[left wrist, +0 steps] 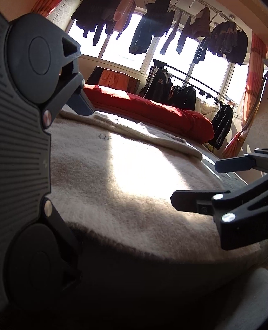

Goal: Fold clothes
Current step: 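Roll both tools and lower their fingers onto the sweater hem edge, then close both tools on the cream sweater's hem edge, then lift the gripped hem and carry it over the body toward the collar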

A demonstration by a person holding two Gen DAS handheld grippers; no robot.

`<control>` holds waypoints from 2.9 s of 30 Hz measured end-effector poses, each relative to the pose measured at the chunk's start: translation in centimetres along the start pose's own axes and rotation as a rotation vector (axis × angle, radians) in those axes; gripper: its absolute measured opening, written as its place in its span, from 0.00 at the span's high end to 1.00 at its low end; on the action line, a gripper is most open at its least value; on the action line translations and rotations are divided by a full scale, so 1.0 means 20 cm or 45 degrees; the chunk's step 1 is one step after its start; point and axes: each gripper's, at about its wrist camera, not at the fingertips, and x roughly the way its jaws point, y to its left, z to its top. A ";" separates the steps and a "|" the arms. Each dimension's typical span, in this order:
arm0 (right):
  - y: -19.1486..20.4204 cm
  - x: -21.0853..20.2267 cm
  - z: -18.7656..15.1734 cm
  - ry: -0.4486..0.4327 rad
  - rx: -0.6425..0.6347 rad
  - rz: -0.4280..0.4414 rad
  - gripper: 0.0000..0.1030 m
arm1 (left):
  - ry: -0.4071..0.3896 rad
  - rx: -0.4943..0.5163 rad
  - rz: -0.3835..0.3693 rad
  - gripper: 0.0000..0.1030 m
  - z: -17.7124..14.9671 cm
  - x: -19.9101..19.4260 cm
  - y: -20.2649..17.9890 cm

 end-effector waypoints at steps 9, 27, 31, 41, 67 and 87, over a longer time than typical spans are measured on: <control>-0.03 -0.04 -0.05 0.026 -0.022 -0.028 0.00 | 0.133 0.006 -0.049 0.48 -0.17 -0.01 0.02; 0.39 0.19 0.01 0.114 -0.434 -0.148 0.00 | 0.115 -0.197 -0.113 0.88 -0.12 -0.02 0.25; 0.27 0.20 -0.09 0.183 -0.455 -0.284 0.00 | 0.125 -0.194 -0.119 0.87 -0.15 -0.02 0.25; -0.02 0.07 -0.30 0.243 -0.421 -0.483 0.03 | 0.218 -0.093 -0.129 0.85 -0.21 0.04 0.16; -0.04 0.02 -0.21 0.324 -0.454 -0.250 0.91 | 0.219 0.145 -0.109 0.92 -0.24 0.02 0.20; -0.33 0.06 0.12 0.195 -0.509 -0.396 0.91 | 0.273 -0.060 0.006 0.91 -0.11 0.25 0.64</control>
